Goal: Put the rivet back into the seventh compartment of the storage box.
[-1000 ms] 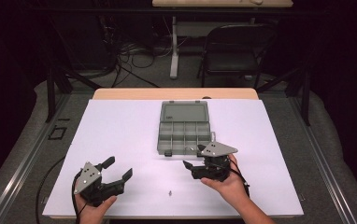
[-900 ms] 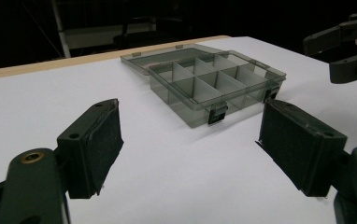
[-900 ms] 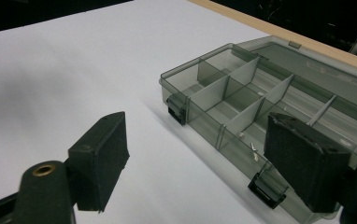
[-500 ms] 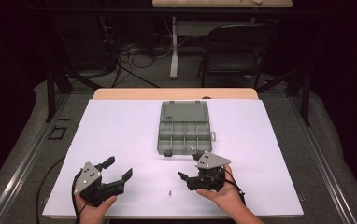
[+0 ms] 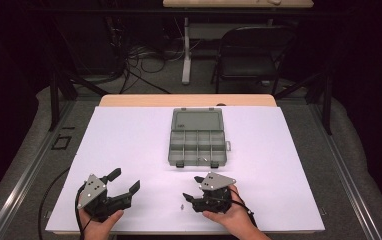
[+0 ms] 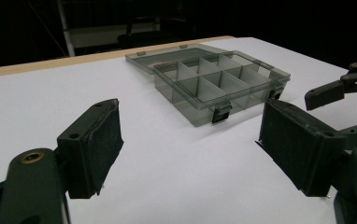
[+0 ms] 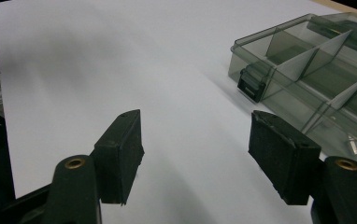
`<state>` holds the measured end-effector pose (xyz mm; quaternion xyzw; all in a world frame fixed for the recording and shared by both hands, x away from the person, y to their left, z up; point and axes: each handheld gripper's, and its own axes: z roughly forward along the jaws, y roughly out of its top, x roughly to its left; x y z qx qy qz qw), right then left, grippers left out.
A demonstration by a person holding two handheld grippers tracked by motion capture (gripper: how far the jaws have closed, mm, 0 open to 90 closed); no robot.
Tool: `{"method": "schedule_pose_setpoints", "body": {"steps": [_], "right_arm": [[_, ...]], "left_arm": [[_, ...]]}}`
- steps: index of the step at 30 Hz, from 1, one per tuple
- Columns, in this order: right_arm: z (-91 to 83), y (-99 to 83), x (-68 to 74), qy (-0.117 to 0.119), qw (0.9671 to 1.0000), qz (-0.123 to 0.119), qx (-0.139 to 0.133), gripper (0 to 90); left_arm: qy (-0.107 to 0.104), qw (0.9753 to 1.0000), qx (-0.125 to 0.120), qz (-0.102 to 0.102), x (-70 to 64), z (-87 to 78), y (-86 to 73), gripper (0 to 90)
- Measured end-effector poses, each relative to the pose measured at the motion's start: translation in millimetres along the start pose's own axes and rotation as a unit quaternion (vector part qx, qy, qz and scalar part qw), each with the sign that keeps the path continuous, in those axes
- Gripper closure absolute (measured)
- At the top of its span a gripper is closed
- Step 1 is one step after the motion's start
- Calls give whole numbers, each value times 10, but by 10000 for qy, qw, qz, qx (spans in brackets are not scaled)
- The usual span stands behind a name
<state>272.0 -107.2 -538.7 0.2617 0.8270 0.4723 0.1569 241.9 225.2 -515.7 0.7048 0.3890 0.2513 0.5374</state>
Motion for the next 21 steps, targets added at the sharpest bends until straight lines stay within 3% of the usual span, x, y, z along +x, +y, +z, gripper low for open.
{"method": "schedule_pose_setpoints", "body": {"steps": [6,11,21], "right_arm": [[22,-45,24,138,9999,68,5,387],[31,-59,57,97,10000,-9,10,412],[103,-92,119,345,9993,93,59,488]], "left_arm": [[-58,10000,13,27,-10,34,7,208],[-58,10000,-12,20,-7,35,9,208],[-120,9999,23,63,-21,51,12,208]]}}
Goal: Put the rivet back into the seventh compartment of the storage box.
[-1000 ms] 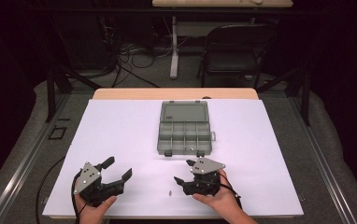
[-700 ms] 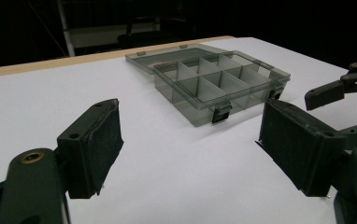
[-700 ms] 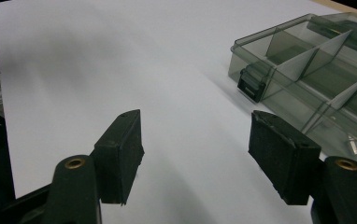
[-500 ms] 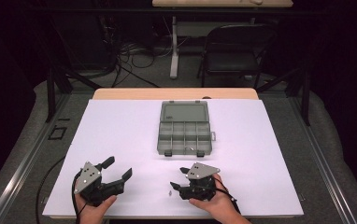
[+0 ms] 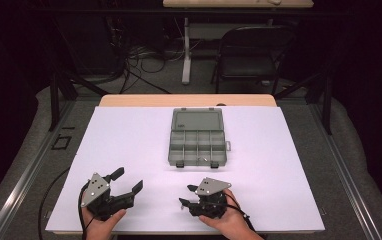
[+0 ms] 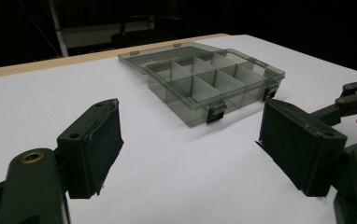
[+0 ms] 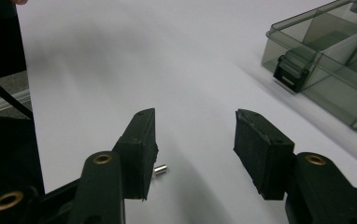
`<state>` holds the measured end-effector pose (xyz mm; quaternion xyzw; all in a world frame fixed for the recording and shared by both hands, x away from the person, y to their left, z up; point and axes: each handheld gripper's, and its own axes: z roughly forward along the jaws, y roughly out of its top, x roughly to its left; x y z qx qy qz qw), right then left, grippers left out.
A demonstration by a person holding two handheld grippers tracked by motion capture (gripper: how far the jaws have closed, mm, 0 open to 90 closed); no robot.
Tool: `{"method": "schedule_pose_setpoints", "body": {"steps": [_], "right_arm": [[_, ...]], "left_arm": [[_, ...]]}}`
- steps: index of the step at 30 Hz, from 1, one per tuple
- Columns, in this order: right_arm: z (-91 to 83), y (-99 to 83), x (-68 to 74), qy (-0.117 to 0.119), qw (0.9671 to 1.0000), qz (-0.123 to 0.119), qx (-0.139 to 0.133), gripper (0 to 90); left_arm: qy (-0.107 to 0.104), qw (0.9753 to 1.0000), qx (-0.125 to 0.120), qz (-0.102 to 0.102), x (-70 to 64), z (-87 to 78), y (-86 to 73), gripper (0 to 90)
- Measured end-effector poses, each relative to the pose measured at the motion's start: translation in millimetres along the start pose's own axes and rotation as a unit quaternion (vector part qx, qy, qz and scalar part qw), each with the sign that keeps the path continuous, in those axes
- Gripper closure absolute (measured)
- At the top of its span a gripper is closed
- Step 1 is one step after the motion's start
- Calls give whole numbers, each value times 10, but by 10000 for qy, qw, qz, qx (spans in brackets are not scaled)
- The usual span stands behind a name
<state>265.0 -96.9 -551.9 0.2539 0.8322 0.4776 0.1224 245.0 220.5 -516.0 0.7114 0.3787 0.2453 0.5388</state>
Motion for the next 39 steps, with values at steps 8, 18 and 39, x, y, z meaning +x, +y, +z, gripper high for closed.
{"method": "schedule_pose_setpoints", "body": {"steps": [8,18,39], "right_arm": [[32,-21,20,51,9998,103,171,585],[103,-28,58,325,9981,263,463,636],[188,-66,130,265,9961,152,832,805]], "left_arm": [[-4,10000,-6,2,-1,-3,2,208],[-8,10000,-7,3,-3,1,2,208],[8,10000,9,3,3,-11,1,208]]}}
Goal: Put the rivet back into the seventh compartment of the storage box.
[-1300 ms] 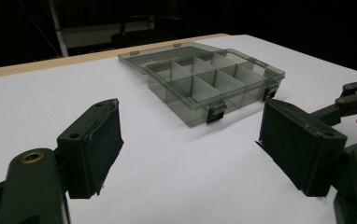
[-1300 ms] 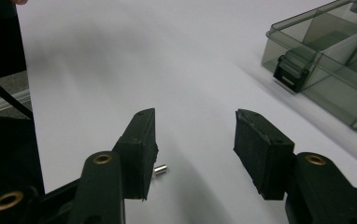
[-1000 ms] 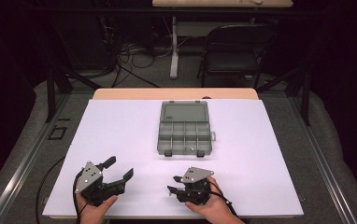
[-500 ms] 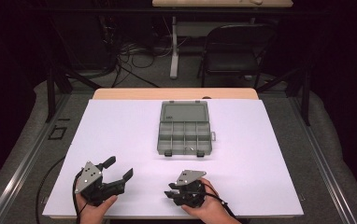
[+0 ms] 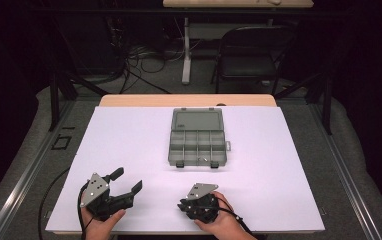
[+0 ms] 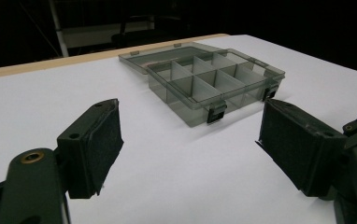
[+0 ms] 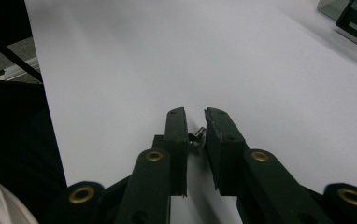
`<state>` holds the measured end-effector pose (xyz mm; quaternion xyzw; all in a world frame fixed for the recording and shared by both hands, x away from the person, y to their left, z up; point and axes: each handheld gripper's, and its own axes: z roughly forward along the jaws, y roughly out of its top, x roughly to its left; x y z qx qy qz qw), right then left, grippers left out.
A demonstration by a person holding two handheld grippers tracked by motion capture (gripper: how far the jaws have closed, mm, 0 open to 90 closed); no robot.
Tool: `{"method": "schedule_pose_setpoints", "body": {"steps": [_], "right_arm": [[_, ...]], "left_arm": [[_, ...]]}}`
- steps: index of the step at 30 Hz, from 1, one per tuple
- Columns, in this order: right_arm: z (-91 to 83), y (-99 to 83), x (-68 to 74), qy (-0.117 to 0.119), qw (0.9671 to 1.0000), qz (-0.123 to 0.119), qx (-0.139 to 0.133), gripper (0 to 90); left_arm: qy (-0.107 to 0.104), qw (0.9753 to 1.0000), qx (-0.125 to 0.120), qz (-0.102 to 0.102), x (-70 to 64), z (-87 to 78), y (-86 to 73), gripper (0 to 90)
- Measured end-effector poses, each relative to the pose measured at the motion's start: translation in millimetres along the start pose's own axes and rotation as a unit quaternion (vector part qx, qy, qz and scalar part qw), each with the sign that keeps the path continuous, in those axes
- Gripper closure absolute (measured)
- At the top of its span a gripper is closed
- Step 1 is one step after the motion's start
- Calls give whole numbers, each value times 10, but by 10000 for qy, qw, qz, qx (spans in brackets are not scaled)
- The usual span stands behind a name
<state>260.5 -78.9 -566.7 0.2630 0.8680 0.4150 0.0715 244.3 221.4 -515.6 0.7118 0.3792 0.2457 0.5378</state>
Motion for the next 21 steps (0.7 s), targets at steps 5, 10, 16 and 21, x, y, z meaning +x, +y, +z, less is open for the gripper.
{"method": "schedule_pose_setpoints", "body": {"steps": [5,10,16,21], "right_arm": [[-1,2,-12,26,10000,-14,8,831],[-7,6,-18,58,10000,21,37,833],[-34,28,-23,80,10000,7,-22,833],[-97,87,-36,58,9998,4,-192,833]], "left_arm": [[5,10000,3,3,2,-3,1,208],[2,10000,-11,8,1,0,1,208],[19,10000,-20,5,0,-14,0,208],[22,10000,-4,6,5,-24,1,208]]}}
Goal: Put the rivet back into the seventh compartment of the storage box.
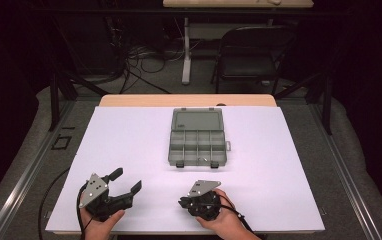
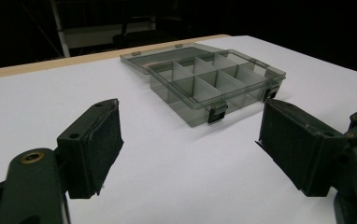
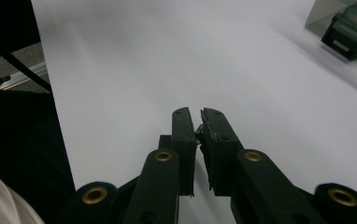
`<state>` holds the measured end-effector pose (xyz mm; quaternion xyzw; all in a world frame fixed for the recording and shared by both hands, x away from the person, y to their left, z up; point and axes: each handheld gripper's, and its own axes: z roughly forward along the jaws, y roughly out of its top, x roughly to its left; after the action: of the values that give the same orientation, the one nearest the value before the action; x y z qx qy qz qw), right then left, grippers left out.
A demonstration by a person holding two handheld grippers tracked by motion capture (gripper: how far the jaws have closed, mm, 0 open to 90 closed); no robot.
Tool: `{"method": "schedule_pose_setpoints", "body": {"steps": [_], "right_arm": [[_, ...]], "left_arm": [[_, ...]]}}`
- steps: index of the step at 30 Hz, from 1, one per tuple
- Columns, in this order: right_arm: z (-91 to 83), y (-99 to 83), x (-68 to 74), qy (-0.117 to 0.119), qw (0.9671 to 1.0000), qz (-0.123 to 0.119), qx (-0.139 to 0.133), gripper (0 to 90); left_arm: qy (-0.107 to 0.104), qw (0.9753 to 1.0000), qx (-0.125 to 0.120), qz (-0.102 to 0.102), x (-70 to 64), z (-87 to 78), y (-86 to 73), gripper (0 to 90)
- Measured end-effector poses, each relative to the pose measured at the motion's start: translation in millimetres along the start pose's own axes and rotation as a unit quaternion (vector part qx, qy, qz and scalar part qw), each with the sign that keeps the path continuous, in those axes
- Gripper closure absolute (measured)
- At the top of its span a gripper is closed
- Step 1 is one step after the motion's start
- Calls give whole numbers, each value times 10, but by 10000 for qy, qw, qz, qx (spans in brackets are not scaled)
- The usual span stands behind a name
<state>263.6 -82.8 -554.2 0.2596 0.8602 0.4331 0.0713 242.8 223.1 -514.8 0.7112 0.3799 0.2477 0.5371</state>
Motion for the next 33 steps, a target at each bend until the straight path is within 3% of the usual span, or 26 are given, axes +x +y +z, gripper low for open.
{"method": "schedule_pose_setpoints", "body": {"steps": [17,21,27,33], "right_arm": [[-257,230,-115,-40,9995,51,-297,833],[-297,273,-163,-93,9996,18,-258,833],[-382,367,-308,-249,9993,49,-289,833],[-458,473,-531,-552,9979,73,-324,833]], "left_arm": [[-14,10000,-5,6,-7,3,0,208],[-15,10000,-2,-1,-7,4,0,208],[-9,10000,-10,-17,-4,5,-1,208],[-7,10000,-14,-16,-5,8,-2,208]]}}
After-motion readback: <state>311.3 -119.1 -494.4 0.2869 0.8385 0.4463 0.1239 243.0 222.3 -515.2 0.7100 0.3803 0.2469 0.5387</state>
